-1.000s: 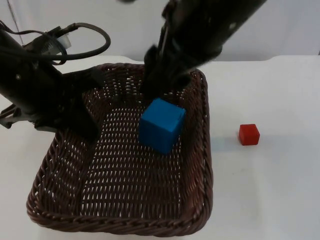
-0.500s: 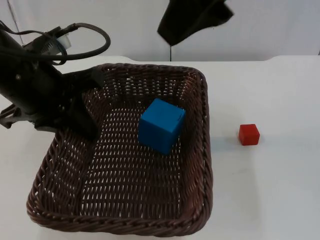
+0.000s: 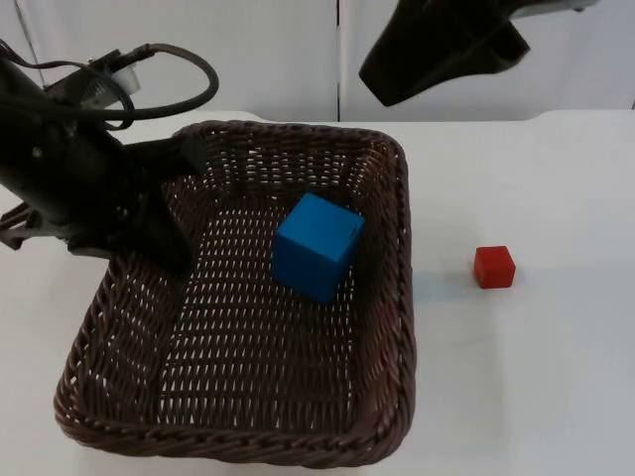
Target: Pick up the basket with the left hand and place the largest block into the basket with the right hand.
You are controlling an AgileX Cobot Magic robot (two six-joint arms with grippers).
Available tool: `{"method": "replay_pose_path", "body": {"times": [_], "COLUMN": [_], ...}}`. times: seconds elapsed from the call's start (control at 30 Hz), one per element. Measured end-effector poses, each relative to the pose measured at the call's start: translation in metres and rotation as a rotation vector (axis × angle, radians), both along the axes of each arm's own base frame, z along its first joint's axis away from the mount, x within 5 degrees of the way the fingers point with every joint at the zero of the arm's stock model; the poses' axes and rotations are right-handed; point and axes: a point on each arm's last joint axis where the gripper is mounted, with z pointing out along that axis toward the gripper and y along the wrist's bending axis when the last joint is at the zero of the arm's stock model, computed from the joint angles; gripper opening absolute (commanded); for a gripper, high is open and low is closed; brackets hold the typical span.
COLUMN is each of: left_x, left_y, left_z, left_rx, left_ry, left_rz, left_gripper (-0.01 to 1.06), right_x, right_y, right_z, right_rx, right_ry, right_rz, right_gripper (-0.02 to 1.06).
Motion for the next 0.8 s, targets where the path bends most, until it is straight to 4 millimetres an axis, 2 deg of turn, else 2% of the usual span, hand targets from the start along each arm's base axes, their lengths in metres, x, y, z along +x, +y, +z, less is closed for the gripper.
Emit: {"method": "replay_pose_path", "body": {"times": [0.33, 0.57, 0.7, 0.77, 0.8], "left_x": [0.004, 0.024, 0.033, 0.040, 0.040], "left_y": [0.003, -0.002, 0.003, 0.018, 0.018], "left_z": [-0.002, -0.016, -0.026, -0.034, -0.034], "left_rx": [0.029, 0.024, 0.022, 0.025, 0.025], "left_ry": [-0.045, -0.010, 0.013, 0.023, 0.023], "left_rz": [-0.015, -0.037, -0.033, -0.012, -0.012], "left_gripper": [0.00, 0.00, 0.00, 0.00, 0.00], "right_x": [0.000, 0.000, 0.000, 0.000, 0.000], "right_y": [0.000, 0.000, 0.000, 0.000, 0.000], "right_z": [0.000, 0.000, 0.000, 0.000, 0.000], "right_rx": [0.005, 0.007, 0.007, 0.007, 0.007], "right_ry": [0.005, 0.002, 0.002, 0.002, 0.002], "right_rz": [-0.008, -0.009, -0.009, -0.009, -0.009], "right_gripper": [0.64, 0.64, 0.64, 0.64, 0.64]}}
